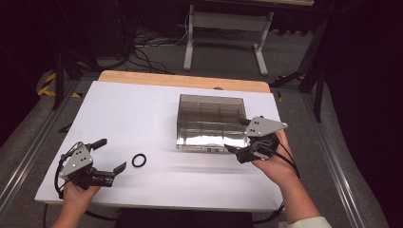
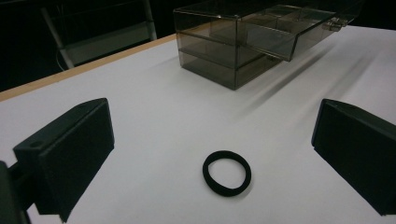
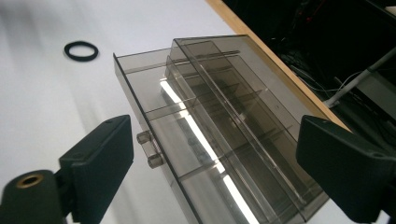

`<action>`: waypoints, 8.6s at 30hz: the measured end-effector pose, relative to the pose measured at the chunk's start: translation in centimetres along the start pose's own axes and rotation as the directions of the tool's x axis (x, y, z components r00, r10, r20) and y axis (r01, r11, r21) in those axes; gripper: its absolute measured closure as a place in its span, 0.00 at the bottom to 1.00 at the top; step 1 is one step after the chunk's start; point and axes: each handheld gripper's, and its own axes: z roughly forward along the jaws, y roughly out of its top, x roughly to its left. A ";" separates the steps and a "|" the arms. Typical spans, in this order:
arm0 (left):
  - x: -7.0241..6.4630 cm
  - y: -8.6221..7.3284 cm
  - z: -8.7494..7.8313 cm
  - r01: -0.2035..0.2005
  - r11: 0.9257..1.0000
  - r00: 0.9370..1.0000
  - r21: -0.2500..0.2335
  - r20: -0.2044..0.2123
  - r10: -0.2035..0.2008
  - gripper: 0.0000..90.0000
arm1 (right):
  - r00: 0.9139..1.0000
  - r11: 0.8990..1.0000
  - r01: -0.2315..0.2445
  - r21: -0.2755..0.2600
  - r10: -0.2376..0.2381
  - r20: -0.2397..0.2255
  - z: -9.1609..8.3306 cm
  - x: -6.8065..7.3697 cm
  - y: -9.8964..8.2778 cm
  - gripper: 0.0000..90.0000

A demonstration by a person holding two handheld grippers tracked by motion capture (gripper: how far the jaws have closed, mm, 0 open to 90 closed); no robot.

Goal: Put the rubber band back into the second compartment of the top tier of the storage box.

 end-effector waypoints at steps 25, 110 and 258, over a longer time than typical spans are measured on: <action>0.1 -0.1 0.0 -0.005 1.000 1.000 0.002 0.012 0.005 0.01 | 0.955 0.956 -0.267 -0.120 0.279 0.097 -1.9 0.6 -10.2 0.04; 2.8 2.8 7.2 0.060 0.907 0.994 0.416 0.062 -0.094 0.13 | 0.929 0.928 -0.357 -0.110 0.365 0.060 0.8 2.2 -15.7 0.00; -5.5 16.2 17.6 -0.099 0.923 0.941 0.372 0.337 -0.035 0.97 | 0.942 0.940 -0.329 -0.094 0.334 0.039 0.9 2.4 -15.7 0.01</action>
